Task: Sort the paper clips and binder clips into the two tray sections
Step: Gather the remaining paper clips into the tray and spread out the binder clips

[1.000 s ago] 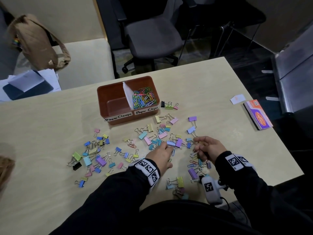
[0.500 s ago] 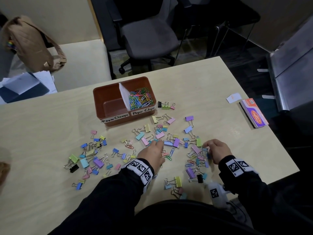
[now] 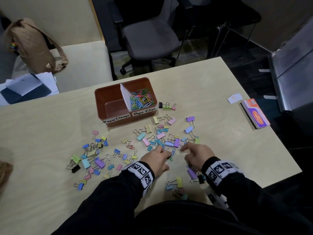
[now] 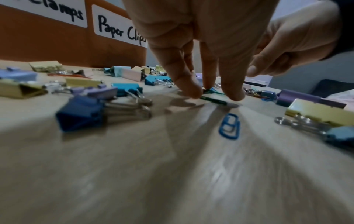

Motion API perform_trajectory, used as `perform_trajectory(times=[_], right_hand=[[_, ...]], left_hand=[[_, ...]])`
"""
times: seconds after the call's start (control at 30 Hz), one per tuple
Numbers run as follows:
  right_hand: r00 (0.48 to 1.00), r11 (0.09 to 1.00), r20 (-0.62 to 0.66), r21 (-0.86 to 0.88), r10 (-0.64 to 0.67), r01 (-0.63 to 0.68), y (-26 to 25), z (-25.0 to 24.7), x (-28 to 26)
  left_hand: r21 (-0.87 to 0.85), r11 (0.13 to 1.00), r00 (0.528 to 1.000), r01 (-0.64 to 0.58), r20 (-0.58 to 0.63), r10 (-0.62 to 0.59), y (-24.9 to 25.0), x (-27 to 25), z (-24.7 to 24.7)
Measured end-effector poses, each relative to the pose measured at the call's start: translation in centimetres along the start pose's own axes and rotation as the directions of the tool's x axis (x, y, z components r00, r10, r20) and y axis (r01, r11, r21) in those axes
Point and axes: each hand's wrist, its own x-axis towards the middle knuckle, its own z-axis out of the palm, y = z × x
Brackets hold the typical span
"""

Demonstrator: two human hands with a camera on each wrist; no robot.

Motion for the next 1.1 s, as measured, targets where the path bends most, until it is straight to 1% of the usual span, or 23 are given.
perform_trajectory(times=[0.07,0.13,0.17,0.23,0.3,0.4,0.5,0.6,0.67,0.9,0.97,1.03,1.1], right_hand=[[0.991,0.965,0.083,-0.229,-0.109,0.125,-1.0,0.4,0.2],[0.973,0.908,0.124,-0.354,-0.193,0.225,-1.8,0.6,0.7],[0.968,0.886,0.136,-0.392,-0.212,0.25,-2.1,0.6,1.0],[0.966,0.851,0.154,-0.46,-0.207,0.255,-2.5,0.7,1.4],[0.966,0.82,0.176,-0.513,-0.191,0.256,-2.8,0.8,1.7],[0.969,0.799,0.196,-0.555,-0.147,0.234,-3.2,1.0,1.8],[0.975,0.803,0.204,-0.564,-0.087,0.19,-3.8,1.1,1.6],[0.971,0.81,0.237,-0.566,-0.019,0.154,-4.6,1.1,1.5],[0.965,0.8,0.264,-0.578,-0.003,0.16,-4.8,1.2,1.6],[0.956,0.705,0.292,-0.671,-0.035,0.23,-5.2,1.7,0.9],[0.955,0.689,0.292,-0.684,-0.042,0.239,-5.4,1.7,0.8],[0.957,0.67,0.284,-0.699,-0.062,0.251,-5.6,1.7,0.7],[0.959,0.653,0.271,-0.713,-0.079,0.255,-5.6,1.7,0.6]], left_hand=[[0.023,1.0,1.0,-0.012,-0.008,0.012,-0.1,-0.1,0.0],[0.036,0.999,1.0,-0.012,-0.02,0.013,-0.4,-0.3,0.0],[0.048,0.999,1.0,-0.008,-0.02,0.009,-0.6,-0.4,-0.1],[0.08,0.997,1.0,-0.006,-0.015,0.007,-1.0,-0.5,-0.2],[0.113,0.993,0.999,-0.033,-0.021,0.036,-1.3,-0.5,-0.4],[0.116,0.986,0.992,-0.123,-0.022,0.126,-2.1,-0.8,-0.9],[0.149,0.972,0.983,-0.183,0.06,0.176,-2.6,-1.2,-1.4],[0.218,0.965,0.987,-0.143,0.108,0.122,-2.3,-1.0,-1.5],[0.263,0.956,0.988,-0.132,0.116,0.104,-1.9,-0.5,-1.3],[0.302,0.949,0.995,-0.093,0.048,0.082,-1.1,-0.1,-0.4],[0.287,0.956,0.998,-0.06,0.022,0.057,-0.9,0.0,-0.3],[0.237,0.971,1.0,-0.02,-0.001,0.021,-1.1,0.0,-0.4],[0.119,0.993,1.0,0.021,-0.023,-0.018,-1.7,-0.2,-0.9]])
